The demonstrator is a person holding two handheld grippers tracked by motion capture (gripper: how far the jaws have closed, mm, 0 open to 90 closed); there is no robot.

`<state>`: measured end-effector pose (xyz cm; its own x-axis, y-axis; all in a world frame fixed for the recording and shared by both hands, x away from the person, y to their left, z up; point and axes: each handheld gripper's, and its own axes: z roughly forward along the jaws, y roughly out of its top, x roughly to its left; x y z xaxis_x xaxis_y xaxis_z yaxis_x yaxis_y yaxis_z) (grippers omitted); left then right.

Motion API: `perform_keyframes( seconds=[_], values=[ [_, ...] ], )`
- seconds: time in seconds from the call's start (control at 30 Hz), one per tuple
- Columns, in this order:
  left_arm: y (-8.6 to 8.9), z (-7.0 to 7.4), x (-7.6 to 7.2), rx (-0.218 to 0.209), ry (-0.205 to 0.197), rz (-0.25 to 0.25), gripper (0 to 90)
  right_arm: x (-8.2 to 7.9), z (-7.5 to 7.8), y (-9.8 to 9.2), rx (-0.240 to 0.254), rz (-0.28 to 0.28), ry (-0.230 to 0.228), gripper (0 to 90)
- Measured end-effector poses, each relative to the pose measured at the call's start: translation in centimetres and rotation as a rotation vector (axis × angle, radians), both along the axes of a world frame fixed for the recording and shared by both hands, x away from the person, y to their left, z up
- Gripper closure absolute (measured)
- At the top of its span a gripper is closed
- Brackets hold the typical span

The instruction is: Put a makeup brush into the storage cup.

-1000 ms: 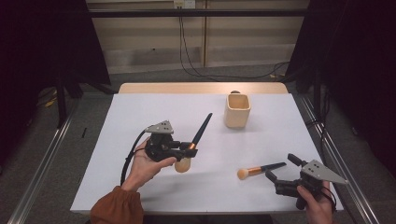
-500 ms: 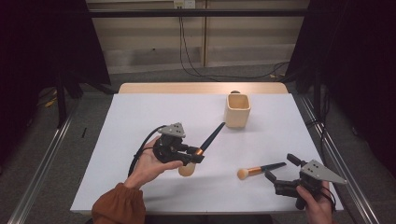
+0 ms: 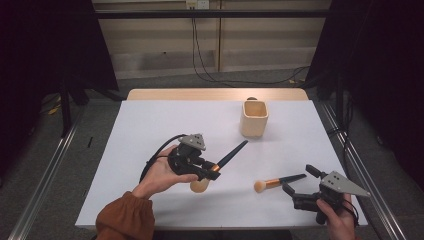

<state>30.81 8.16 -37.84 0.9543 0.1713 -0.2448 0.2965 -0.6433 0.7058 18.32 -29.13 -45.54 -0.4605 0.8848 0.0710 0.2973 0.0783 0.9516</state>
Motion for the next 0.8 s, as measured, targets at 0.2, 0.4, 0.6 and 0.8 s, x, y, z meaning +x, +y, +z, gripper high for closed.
perform_keyframes(
  seconds=[0.2,0.4,0.6,0.8],
  values=[
    [-0.5,0.1,0.3,0.077,0.015,-0.039,66.7,0.0,0.0,0.2,-0.003,0.013,0.001,0.0],
    [-0.9,-0.2,0.4,0.146,0.014,-0.059,66.6,0.1,0.0,0.4,-0.013,0.038,-0.002,0.0],
    [-1.1,-0.1,0.3,0.205,0.012,-0.088,66.6,0.2,0.0,0.7,-0.018,0.065,0.004,0.0],
    [-1.4,0.1,0.2,0.271,0.011,-0.135,66.6,0.4,0.2,1.0,-0.019,0.085,0.001,0.0]
  ],
)
